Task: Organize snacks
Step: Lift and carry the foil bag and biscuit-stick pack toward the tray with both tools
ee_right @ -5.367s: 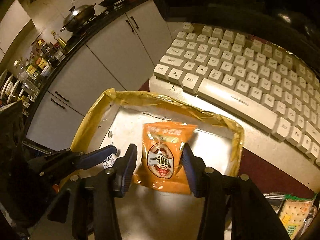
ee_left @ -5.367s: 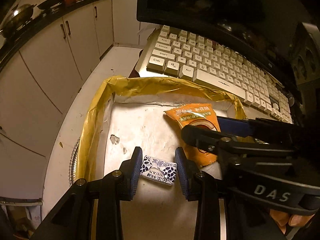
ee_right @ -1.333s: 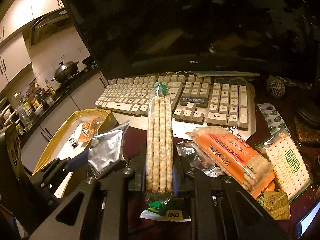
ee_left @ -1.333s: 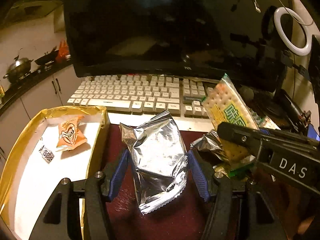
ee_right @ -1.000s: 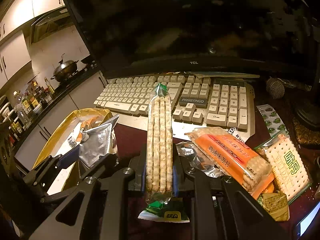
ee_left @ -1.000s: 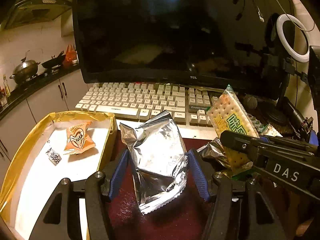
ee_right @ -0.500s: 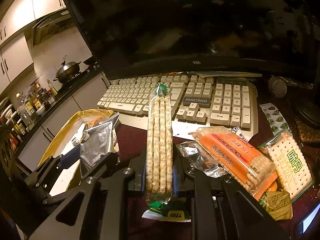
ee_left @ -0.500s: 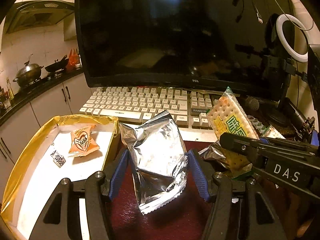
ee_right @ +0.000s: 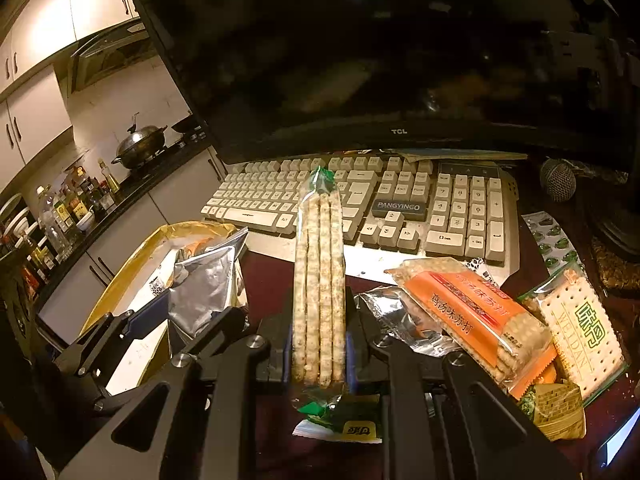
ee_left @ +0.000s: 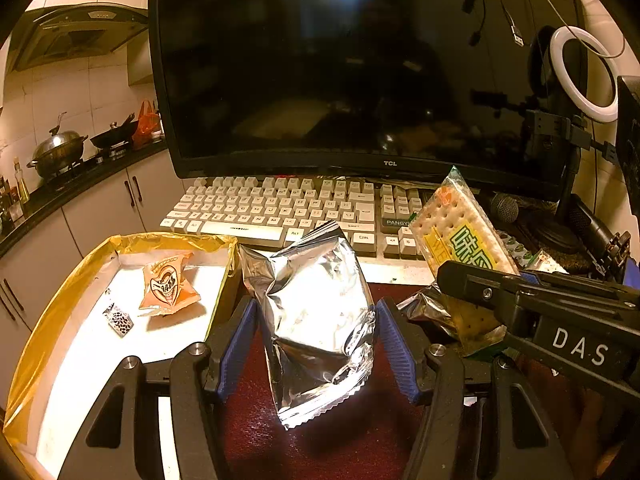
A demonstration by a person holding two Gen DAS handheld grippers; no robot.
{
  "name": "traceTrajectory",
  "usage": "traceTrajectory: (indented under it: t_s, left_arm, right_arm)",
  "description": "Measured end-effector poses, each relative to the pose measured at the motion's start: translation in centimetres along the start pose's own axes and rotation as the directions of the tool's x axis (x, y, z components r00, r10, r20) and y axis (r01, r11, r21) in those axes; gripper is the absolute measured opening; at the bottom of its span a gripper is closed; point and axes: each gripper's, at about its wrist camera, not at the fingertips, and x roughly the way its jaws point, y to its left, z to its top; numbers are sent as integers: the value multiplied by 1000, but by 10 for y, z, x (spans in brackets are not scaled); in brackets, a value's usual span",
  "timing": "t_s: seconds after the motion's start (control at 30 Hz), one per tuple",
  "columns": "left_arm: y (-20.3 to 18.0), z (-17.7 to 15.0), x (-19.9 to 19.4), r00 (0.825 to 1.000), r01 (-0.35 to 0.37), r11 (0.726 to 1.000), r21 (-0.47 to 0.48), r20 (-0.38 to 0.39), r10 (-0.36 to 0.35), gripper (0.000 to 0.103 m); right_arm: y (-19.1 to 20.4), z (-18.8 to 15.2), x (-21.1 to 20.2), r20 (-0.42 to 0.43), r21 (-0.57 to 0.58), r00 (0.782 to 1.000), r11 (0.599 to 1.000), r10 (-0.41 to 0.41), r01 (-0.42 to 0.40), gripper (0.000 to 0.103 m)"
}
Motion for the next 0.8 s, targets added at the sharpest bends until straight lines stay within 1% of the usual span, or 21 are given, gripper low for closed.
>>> traceTrajectory:
  t_s: [0.4, 0.57, 0.8]
  left_arm:
    - [2, 0, -2, 1000, -8, 1000, -11, 9, 8, 65]
    - [3, 1, -1, 1000, -11, 1000, -10, 1, 11, 65]
    - [6, 1, -11, 1000, -11, 1000, -8, -5, 11, 65]
  right_arm:
    - [2, 0, -1, 5, -3, 1000, 1000, 12, -12, 18]
    - [5, 1, -3, 15, -10, 1000, 1000, 14, -14, 18]
    - [9, 1, -3, 16, -16, 999, 999, 36, -36, 18]
